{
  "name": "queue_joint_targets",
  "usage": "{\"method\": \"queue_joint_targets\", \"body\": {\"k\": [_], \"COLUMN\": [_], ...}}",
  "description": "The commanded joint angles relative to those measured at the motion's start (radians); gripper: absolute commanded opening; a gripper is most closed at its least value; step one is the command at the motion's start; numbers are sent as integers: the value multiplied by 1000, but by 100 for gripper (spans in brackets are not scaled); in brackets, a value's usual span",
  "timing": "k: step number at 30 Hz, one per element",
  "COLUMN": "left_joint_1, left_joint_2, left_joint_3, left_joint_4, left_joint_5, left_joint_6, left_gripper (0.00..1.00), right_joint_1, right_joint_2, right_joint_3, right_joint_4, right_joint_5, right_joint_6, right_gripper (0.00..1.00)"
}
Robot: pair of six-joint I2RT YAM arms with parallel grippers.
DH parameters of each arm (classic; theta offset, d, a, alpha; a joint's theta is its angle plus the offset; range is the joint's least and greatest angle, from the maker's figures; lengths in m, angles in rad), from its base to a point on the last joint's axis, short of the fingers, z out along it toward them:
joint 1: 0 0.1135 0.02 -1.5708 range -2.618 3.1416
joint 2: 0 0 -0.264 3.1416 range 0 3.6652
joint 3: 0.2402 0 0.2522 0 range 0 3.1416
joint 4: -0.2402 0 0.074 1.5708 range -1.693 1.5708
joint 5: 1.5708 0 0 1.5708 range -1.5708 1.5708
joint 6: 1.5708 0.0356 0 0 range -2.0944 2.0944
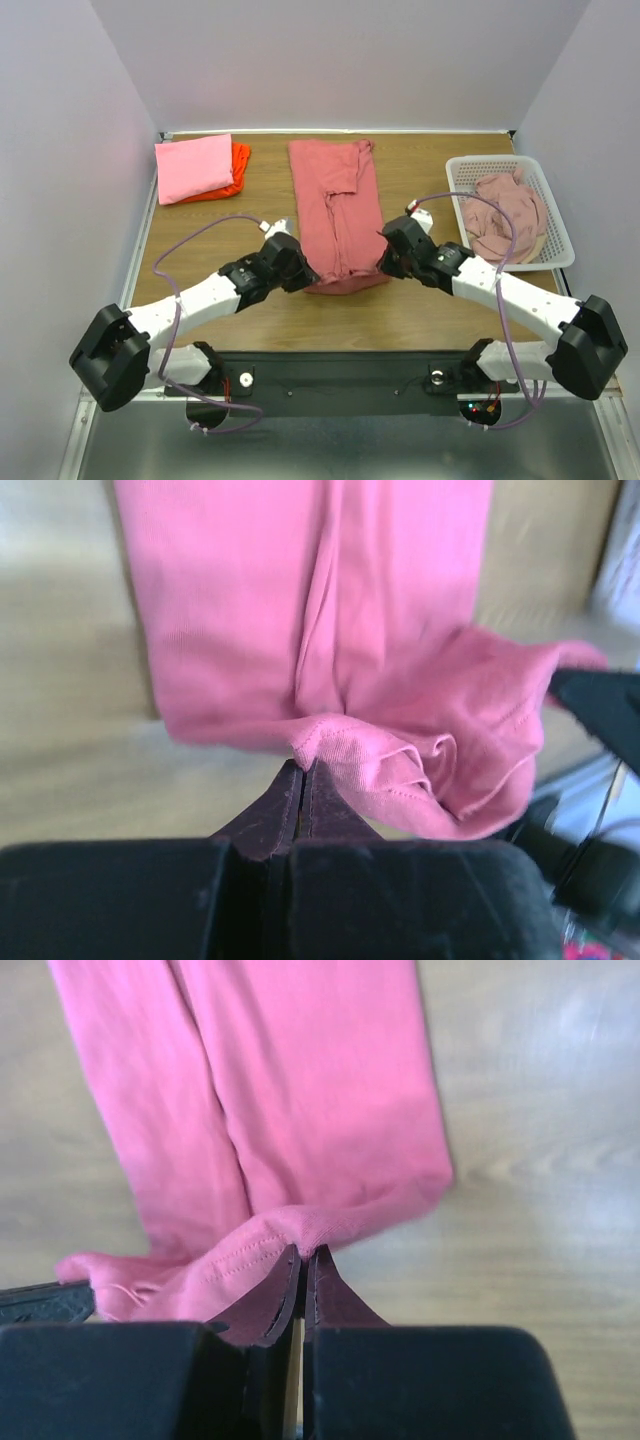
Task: Fold and stack the t-shirts
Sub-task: Fold the tshirt
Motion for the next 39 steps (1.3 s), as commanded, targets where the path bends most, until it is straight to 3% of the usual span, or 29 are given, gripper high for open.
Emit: {"method": "queue_joint_targets", "body": {"k": [1, 6, 14, 33, 37, 39], "left_joint_1": [79, 176, 291, 415, 440, 446], "left_joint_2": [29, 97, 344, 672, 715, 730], "left_joint_3": [77, 161, 372, 643, 680, 704], "left_joint_4": [29, 79, 83, 121, 124, 124], "left_joint_5": [-65, -44, 5, 71, 147, 168], "left_joint_6": [64, 147, 231, 331, 363, 372], "left_gripper": [0, 0, 0, 0, 0, 9], "right_joint_1": [-36, -111, -220, -367, -386, -398], "right_joint_2": [57, 176, 404, 765, 805, 820], "right_joint_3": [92, 198, 420, 716, 753, 765], "right_joint_4": [68, 158, 232, 243, 244, 244], "right_joint_5": [149, 141, 72, -91, -149, -190], "right_joint_6": [-36, -114, -215, -341, -372, -384], "right_gripper": [0, 0, 0, 0, 0, 2]}}
